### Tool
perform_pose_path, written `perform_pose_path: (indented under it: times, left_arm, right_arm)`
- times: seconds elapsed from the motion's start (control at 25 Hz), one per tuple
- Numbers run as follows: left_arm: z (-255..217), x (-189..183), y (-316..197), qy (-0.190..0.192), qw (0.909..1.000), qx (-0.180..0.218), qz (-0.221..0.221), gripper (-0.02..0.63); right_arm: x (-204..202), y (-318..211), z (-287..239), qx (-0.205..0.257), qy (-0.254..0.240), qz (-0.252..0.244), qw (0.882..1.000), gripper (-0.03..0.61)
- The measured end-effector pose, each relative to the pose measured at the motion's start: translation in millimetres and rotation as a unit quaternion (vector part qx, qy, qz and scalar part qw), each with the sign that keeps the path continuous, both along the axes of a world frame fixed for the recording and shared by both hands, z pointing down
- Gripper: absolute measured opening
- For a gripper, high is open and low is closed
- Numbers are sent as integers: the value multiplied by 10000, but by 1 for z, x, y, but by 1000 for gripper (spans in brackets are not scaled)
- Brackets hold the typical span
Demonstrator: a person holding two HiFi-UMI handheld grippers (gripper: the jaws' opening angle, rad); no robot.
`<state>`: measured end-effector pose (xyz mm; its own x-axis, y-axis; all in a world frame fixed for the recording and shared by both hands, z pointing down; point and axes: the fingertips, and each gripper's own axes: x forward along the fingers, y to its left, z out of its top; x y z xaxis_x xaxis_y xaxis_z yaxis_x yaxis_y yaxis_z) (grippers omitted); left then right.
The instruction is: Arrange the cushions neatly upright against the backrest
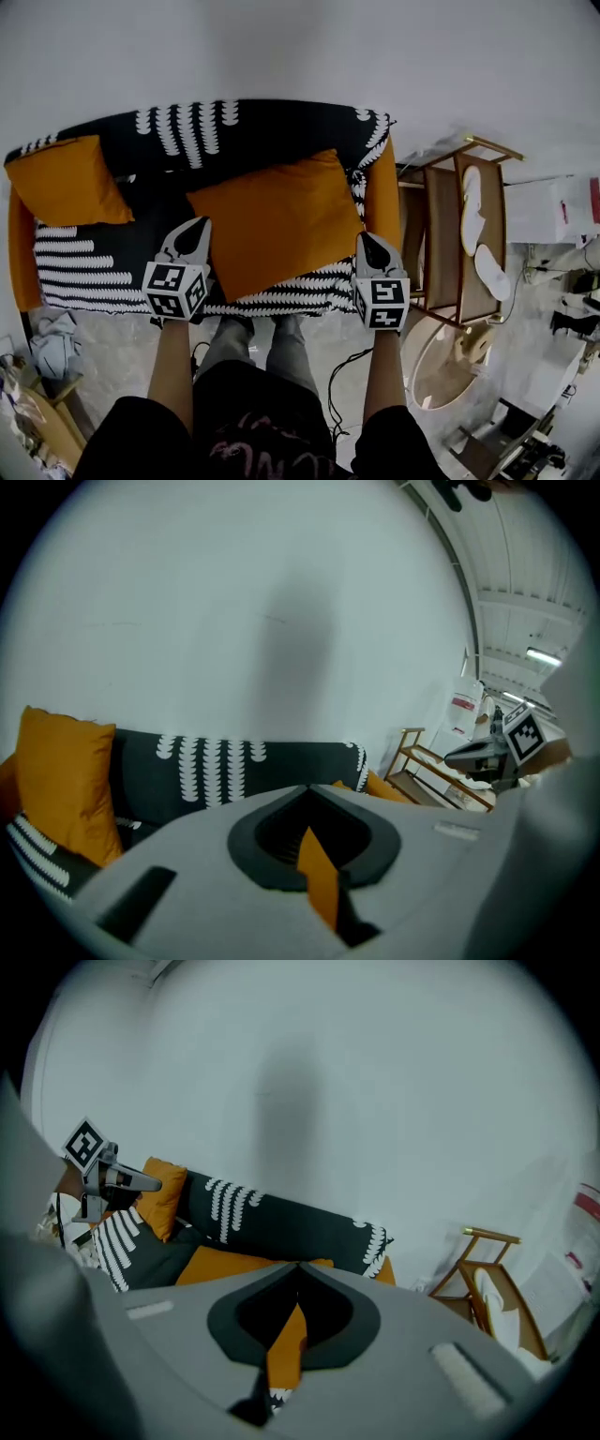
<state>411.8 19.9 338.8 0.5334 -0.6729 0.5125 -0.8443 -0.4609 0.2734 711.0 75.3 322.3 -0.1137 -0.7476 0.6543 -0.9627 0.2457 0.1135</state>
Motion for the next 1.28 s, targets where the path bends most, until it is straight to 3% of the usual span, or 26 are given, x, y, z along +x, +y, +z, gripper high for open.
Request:
perform_pose_path:
  times: [0.24, 0.4, 0.52, 0.88, 1.04, 1.28]
  left_arm:
    - [75, -9, -3, -149, 9962, -579, -638, 11]
    - [120, -7, -3, 107, 9887, -988, -1118, 83]
    - [162, 2, 9, 12, 9828, -1328, -1284, 154]
    - [269, -10, 43, -449, 9610, -2222, -1585, 301]
    - [298, -30, 47, -254, 9494, -2428, -1977, 329]
    - [345, -38, 50, -335, 9433, -2672, -1943, 351]
  right_arm:
    - [13, -40, 88, -604, -296, -688, 9954, 60]
    - [20, -57, 144, -1101, -233, -1172, 9867, 146]
    - [25, -60, 182, -1437, -166, -1503, 9780, 213]
    - [57, -78, 269, -1946, -251, -1495, 9691, 331]
    - [64, -89, 299, -2054, -248, -1443, 9677, 354]
    - [66, -100, 334, -2209, -211, -1539, 9629, 367]
